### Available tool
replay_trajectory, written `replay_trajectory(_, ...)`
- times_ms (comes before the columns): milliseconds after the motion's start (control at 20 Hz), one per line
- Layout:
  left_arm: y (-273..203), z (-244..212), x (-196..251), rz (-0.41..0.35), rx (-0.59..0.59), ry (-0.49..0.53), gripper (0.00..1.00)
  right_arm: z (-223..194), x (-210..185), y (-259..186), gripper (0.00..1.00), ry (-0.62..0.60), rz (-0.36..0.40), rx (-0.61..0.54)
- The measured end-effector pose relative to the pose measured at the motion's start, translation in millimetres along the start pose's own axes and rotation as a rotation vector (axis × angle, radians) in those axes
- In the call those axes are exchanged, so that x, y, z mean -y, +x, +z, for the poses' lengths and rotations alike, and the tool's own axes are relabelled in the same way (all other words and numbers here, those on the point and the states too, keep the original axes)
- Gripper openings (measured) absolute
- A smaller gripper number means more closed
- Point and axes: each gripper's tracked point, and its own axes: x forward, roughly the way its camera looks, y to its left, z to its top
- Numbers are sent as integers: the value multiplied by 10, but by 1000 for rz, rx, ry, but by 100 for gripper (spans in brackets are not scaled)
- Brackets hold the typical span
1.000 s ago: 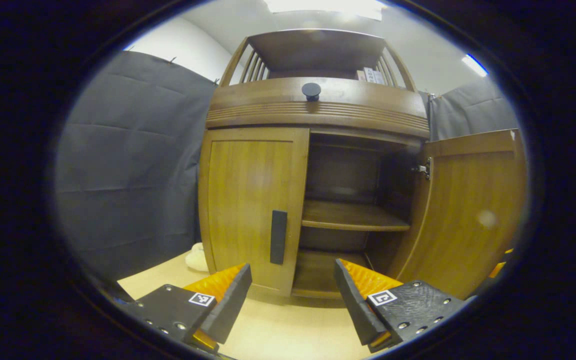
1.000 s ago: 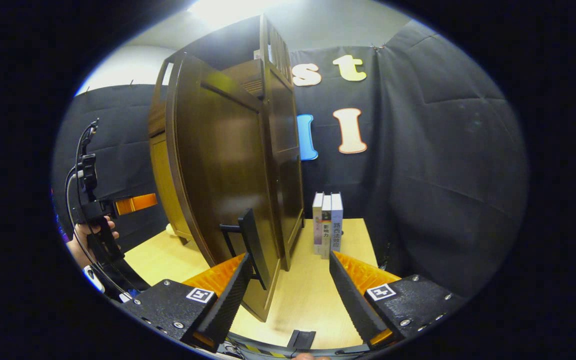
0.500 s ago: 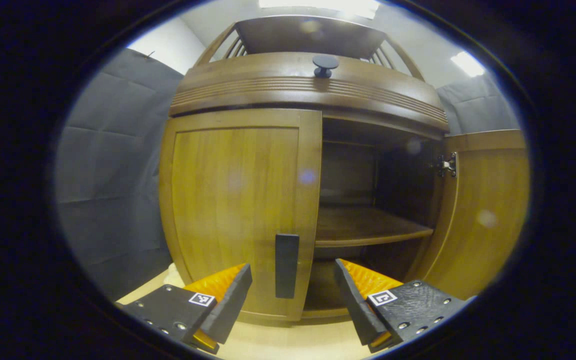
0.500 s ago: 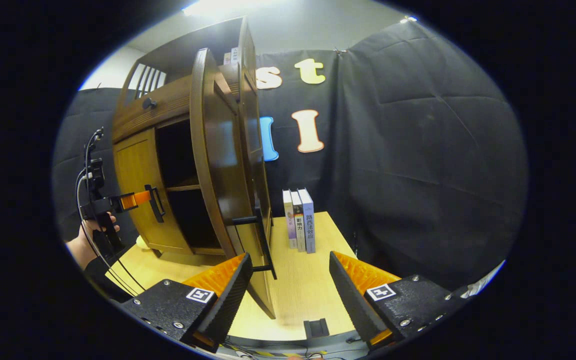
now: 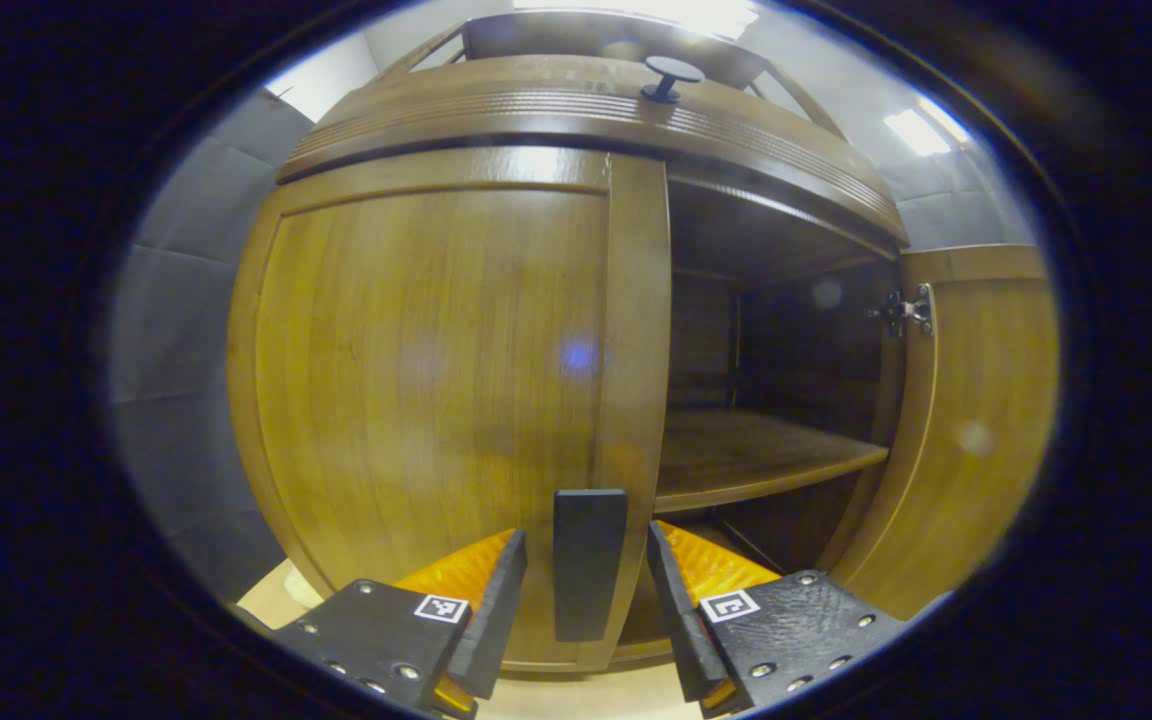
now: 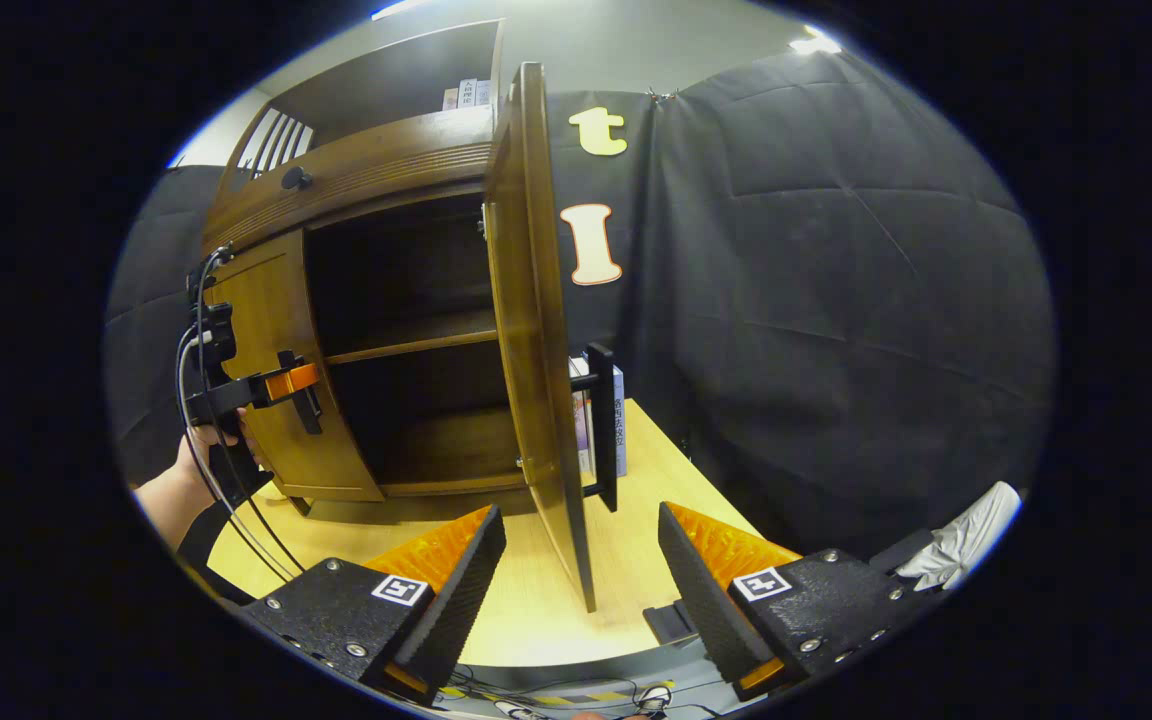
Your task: Open the right door of the double-door shoe cabinet with the right hand, and open the left door with the left hand.
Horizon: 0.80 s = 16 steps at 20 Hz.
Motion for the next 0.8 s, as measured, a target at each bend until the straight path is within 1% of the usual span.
replay_trajectory(50,50,-7,39,-30,-2,3,75,6,-46,-26,92,9,-4,5)
replay_trajectory(100,85,11,-39,11,8,28,65,4,-85,-45,92,15,-11,9)
replay_trajectory(150,-14,24,-8,-3,14,35,56,-20,-117,-58,92,21,-17,10)
replay_trajectory(250,68,1,-2,-2,18,62,37,-44,-185,-86,92,38,-21,16)
replay_trajectory(350,50,5,-2,-4,25,31,18,-38,-240,-77,92,45,-17,22)
replay_trajectory(450,49,-7,-10,-14,21,9,27,11,-264,-69,92,42,-17,42)
replay_trajectory(500,44,-1,-1,-21,25,2,32,43,-274,-66,95,42,-17,52)
replay_trajectory(550,33,-2,-5,-25,28,2,28,57,-293,-59,95,44,-15,58)
replay_trajectory(600,12,22,-6,-27,36,2,23,74,-314,-41,92,45,-12,61)
replay_trajectory(650,-1,34,-6,-25,39,7,19,67,-320,-14,92,44,-12,63)
replay_trajectory(800,-52,70,-23,-24,42,0,29,41,-367,41,92,35,-1,55)
